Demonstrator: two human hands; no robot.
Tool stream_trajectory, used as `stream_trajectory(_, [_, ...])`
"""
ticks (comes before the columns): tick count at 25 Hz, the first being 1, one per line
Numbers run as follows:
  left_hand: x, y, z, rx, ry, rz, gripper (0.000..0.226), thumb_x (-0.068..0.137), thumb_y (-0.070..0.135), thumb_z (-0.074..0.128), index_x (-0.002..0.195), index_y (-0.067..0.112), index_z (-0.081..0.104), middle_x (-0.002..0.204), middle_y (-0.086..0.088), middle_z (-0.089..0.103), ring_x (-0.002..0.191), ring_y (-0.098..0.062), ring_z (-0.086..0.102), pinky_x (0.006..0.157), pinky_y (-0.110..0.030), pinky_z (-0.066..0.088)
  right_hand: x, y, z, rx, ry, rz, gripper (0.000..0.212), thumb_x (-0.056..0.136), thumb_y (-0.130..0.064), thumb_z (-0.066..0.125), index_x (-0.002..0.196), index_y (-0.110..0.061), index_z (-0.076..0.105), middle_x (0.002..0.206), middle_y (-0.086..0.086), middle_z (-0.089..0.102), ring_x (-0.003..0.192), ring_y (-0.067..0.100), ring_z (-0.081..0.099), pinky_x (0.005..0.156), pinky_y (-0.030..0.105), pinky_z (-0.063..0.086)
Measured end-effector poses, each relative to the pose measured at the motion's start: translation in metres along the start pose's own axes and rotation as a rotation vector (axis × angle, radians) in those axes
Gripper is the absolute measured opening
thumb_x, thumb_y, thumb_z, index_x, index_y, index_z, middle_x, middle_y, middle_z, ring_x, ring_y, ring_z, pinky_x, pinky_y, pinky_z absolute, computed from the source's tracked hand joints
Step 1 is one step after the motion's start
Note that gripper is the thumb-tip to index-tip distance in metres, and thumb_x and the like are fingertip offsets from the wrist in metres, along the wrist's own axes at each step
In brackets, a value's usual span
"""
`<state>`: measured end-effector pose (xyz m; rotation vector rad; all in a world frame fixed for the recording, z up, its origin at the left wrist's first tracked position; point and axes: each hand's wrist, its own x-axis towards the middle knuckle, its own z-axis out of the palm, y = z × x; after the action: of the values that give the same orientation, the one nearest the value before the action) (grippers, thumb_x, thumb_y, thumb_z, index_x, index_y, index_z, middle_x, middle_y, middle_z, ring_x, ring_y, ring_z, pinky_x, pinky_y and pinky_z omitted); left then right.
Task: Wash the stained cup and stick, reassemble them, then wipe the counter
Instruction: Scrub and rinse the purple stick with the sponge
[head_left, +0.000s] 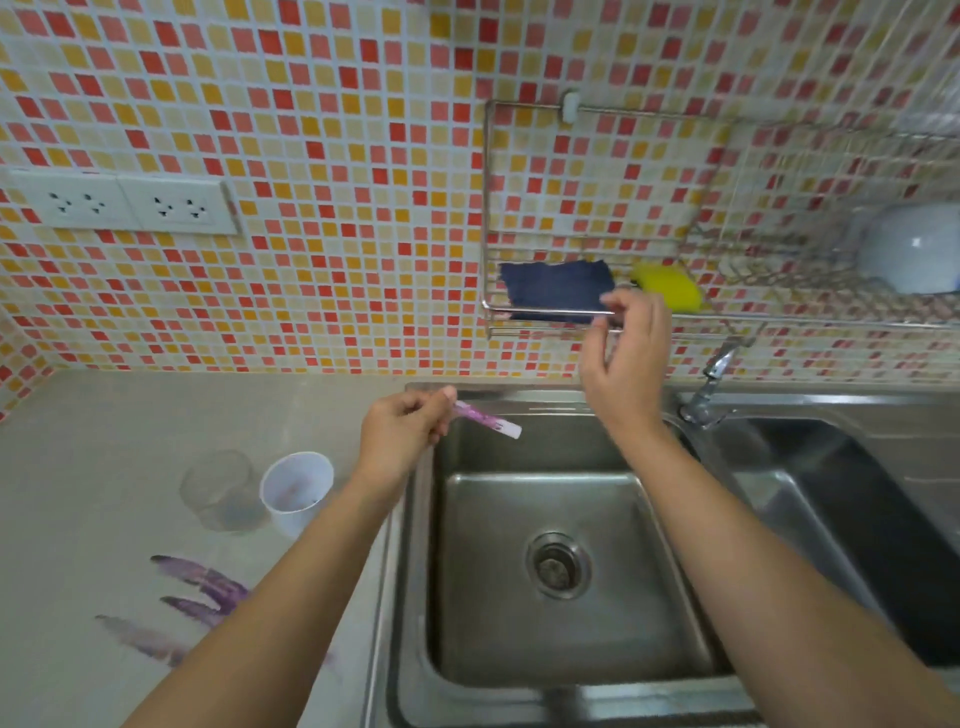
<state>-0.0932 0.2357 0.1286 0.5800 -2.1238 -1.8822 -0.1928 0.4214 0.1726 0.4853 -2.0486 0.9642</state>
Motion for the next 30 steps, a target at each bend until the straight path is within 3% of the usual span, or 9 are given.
stream_trajectory(2, [-0.008,0.002,0.03,-0.117,0.039,-0.1,0.034,0.086,0.035,0.064,0.06,0.013,0.062,0.053,0.004,0.055,0.056,-0.011,0.048,0.059,-0.025,0.042,0.044,0.02,-0.007,-0.191,-0.082,0.048,0.03,0.083,-0.018,0.053,0.108,-0.002,0.053,0.112,0.015,0.052,0.103,0.027,0.048,0.085,0.036,0.039])
stream_trajectory(5, [-0.019,0.005,0.068,-0.242,0.108,-0.198,0.033,0.085,0.035,0.065,0.06,0.014,0.061,0.055,0.002,0.055,0.057,-0.013,0.048,0.062,-0.028,0.042,0.087,0.051,-0.006,-0.388,-0.478,0.329,0.062,0.084,-0.04,0.056,0.135,-0.009,0.038,0.145,0.02,0.027,0.13,0.038,0.031,0.103,0.041,0.032])
stream_trajectory(8, [-0.027,0.009,0.095,-0.31,0.175,-0.223,0.031,0.085,0.033,0.065,0.061,0.014,0.061,0.054,0.003,0.055,0.057,-0.012,0.048,0.063,-0.028,0.042,0.108,0.066,0.0,-0.511,-0.791,0.449,0.079,0.085,-0.055,0.05,0.146,-0.017,0.02,0.155,0.016,0.008,0.14,0.036,0.014,0.11,0.041,0.024])
stream_trajectory(15, [-0.03,0.026,0.12,-0.388,0.213,-0.232,0.027,0.085,0.03,0.067,0.064,0.013,0.062,0.057,0.001,0.056,0.057,-0.011,0.049,0.06,-0.023,0.043,0.129,0.107,0.003,-0.581,-0.967,0.528,0.083,0.085,-0.028,0.059,0.148,-0.021,0.005,0.155,0.015,-0.008,0.14,0.043,0.006,0.109,0.054,0.026])
stream_trajectory(21, [-0.027,0.037,0.121,-0.406,0.147,-0.25,0.022,0.086,0.029,0.065,0.076,0.01,0.064,0.062,0.0,0.056,0.06,-0.01,0.05,0.065,-0.022,0.046,0.126,0.107,-0.002,-0.557,-0.925,0.577,0.076,0.091,-0.022,0.049,0.147,-0.026,-0.002,0.15,0.025,0.01,0.136,0.041,0.017,0.108,0.045,0.028])
stream_trajectory(23, [-0.026,0.043,0.12,-0.469,0.099,-0.277,0.017,0.087,0.025,0.064,0.083,0.008,0.065,0.064,0.0,0.057,0.061,-0.009,0.053,0.066,-0.02,0.048,0.123,0.101,-0.006,-0.478,-0.782,0.525,0.067,0.093,-0.024,0.044,0.147,-0.024,0.003,0.15,0.026,0.012,0.136,0.042,0.016,0.11,0.048,0.023])
stream_trajectory(25, [-0.024,0.048,0.118,-0.544,0.052,-0.301,0.011,0.087,0.02,0.064,0.09,0.009,0.066,0.069,-0.002,0.061,0.064,-0.009,0.056,0.067,-0.019,0.05,0.116,0.091,-0.017,-0.392,-0.555,0.34,0.057,0.095,-0.03,0.036,0.146,-0.017,0.015,0.146,0.027,0.023,0.133,0.042,0.024,0.108,0.049,0.023])
stream_trajectory(28, [-0.021,0.048,0.114,-0.58,-0.008,-0.319,0.011,0.086,0.015,0.066,0.096,0.011,0.066,0.086,-0.006,0.07,0.076,-0.011,0.063,0.075,-0.021,0.052,0.095,0.077,-0.044,-0.217,-0.266,0.032,0.056,0.088,-0.03,0.036,0.141,-0.013,0.031,0.126,0.023,0.043,0.102,0.036,0.05,0.082,0.041,0.044])
stream_trajectory(30, [-0.024,0.043,0.113,-0.567,-0.049,-0.339,0.012,0.086,0.01,0.065,0.098,0.008,0.066,0.089,-0.007,0.07,0.079,-0.013,0.063,0.08,-0.023,0.052,0.066,0.07,-0.066,-0.106,-0.207,-0.042,0.056,0.085,-0.025,0.039,0.14,-0.014,0.033,0.121,0.018,0.042,0.081,0.022,0.05,0.061,0.026,0.042])
